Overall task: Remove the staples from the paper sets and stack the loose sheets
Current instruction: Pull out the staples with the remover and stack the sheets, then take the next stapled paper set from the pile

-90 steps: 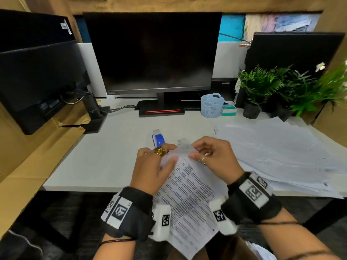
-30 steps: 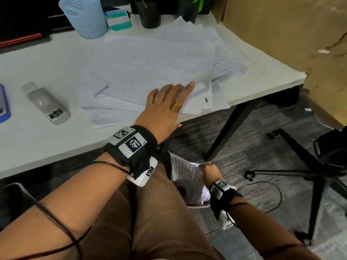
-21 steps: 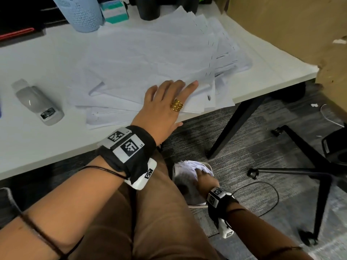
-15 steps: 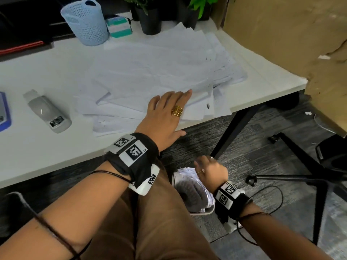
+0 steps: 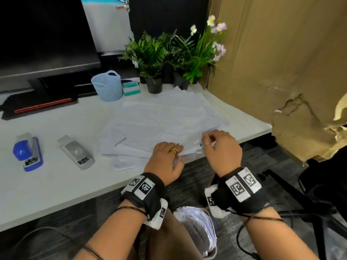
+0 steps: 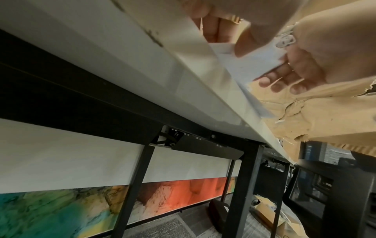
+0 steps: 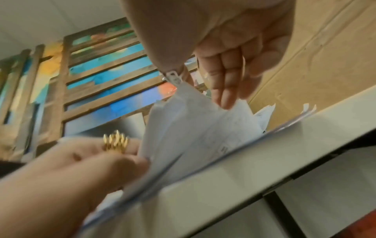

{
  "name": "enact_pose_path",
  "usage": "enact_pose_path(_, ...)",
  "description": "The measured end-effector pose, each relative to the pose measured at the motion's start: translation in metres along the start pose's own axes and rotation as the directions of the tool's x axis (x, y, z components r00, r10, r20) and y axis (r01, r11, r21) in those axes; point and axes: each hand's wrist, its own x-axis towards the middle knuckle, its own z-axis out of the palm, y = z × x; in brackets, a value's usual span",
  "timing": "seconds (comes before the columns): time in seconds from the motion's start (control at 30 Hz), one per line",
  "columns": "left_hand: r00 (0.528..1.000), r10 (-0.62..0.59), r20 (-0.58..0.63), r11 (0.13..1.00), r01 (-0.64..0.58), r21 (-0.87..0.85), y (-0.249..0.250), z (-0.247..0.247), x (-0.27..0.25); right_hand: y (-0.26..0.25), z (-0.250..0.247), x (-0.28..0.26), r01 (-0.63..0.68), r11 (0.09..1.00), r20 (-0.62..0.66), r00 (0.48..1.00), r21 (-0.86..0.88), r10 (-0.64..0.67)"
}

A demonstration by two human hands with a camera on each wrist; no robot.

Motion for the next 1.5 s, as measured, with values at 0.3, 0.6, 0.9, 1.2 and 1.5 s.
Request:
enact_pose_path(0.3,0.998,0.063,-0.016,0.997,-0.063,-0.042,-0.002,-0.002,-0.001,-0.023,0.004,0.030,-0.392,0.895,0.292,0.899,0.213,0.325)
enact_pose_path(0.6,0.995,-0.061,0.083,0.972,0.078,-0.221,0.001,-0.014,-0.004,-0.035,0.000,0.026,-0.389,0.919,0.292,0.887,0.056,0.358)
enact_pose_path(0.9,0.969,-0.105,-0.226,0.986,0.072,-0.149,-0.007,-0.101,0.021,-0.078,-0.018,0.016,-0.014,0.883,-0.144,0.985,0.470,0.093)
enact_pose_path(1.2,0.774,0.018,-0.633,0.987,0.089,0.137,0.008,-0.223,0.029,-0.129,-0.028,-0.004,0.107,0.472,-0.202,0.967,0.875,0.156)
enact_pose_path(1.5,0.818,-0.380,-0.431,0.915,0.401,-0.044,-0.014,-0.247,-0.057,-0.145,0.021,-0.014,0.277,0.605,0.010,0.904,0.746,-0.427)
